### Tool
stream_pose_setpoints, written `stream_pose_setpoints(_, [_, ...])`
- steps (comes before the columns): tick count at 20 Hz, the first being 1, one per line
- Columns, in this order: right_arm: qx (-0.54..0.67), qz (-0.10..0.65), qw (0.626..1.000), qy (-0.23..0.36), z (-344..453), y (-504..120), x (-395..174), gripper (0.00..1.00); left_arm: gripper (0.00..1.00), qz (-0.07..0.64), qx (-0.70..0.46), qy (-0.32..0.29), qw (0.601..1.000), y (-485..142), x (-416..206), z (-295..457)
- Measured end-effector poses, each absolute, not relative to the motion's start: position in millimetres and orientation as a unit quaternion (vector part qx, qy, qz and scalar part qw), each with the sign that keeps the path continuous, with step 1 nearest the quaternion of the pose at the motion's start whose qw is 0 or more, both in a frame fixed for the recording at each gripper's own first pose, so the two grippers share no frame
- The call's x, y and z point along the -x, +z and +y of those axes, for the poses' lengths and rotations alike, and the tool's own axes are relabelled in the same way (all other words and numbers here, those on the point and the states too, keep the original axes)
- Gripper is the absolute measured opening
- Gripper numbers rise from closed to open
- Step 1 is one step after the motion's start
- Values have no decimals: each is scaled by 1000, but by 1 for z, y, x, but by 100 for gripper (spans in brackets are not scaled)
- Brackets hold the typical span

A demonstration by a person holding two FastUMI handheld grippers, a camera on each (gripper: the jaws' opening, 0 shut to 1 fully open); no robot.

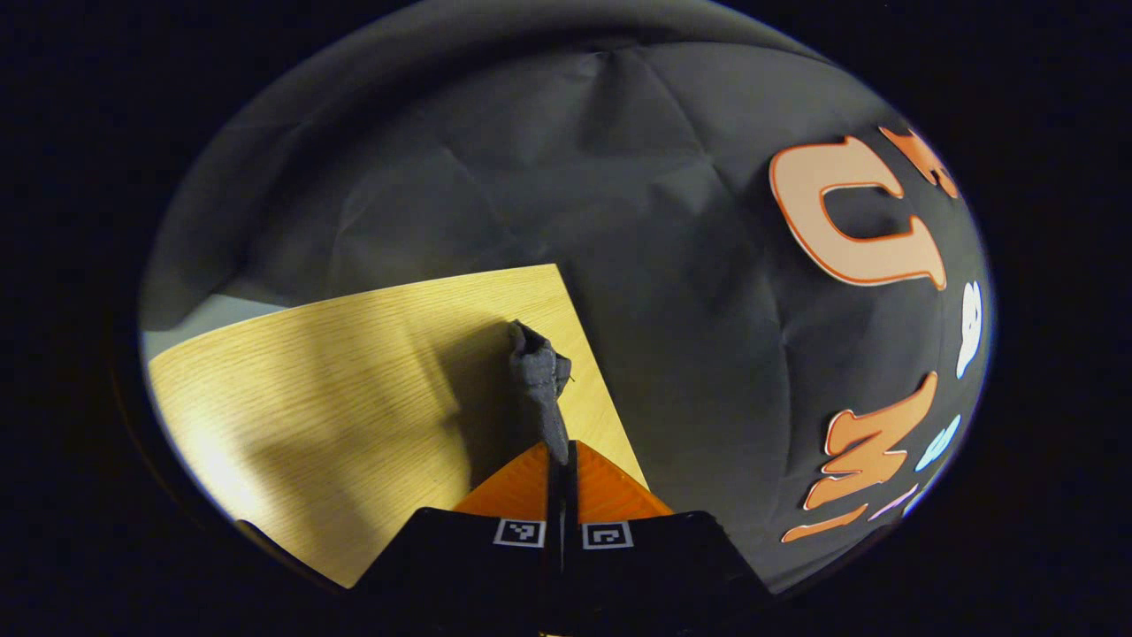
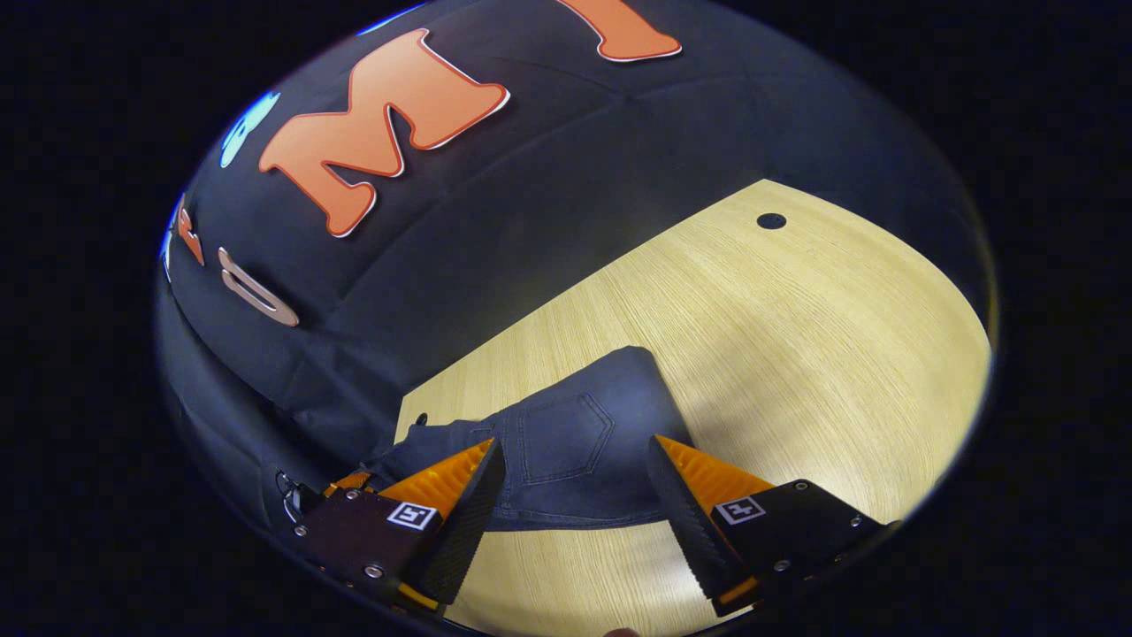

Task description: Grasp the waist and the cuffs of the jeans and fold them to make the two legs overlap; first hold the waist and fold one-third of the jeans toward the cuffs, then hold the cuffs and fold the remaining one-third in the same direction to finish folding.

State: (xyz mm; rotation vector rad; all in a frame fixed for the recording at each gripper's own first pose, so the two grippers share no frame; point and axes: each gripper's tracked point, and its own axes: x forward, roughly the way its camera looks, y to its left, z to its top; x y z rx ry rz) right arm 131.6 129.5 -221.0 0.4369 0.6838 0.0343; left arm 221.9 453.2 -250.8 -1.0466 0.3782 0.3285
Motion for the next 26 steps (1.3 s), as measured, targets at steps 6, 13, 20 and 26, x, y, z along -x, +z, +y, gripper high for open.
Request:
stream_pose_setpoints(6, [-238, 329, 914, 1, 113, -226, -125, 98, 1, 197, 450, 157, 857, -252, -231, 436])
stream_pose_setpoints(13, [-227, 310, 922, -34, 76, -224, -128, 98, 1, 157, 374, 29, 914, -141, -240, 342])
stream_pose_setpoints(20, [-236, 312, 920, -27, 48, -220, -124, 98, 0, 216, 332, 96, 913, -173, -238, 324])
stream_pose_setpoints(26, [-199, 347, 916, -26, 50, -247, -118, 98, 34, 322, 32, 196, 926, -246, -180, 372])
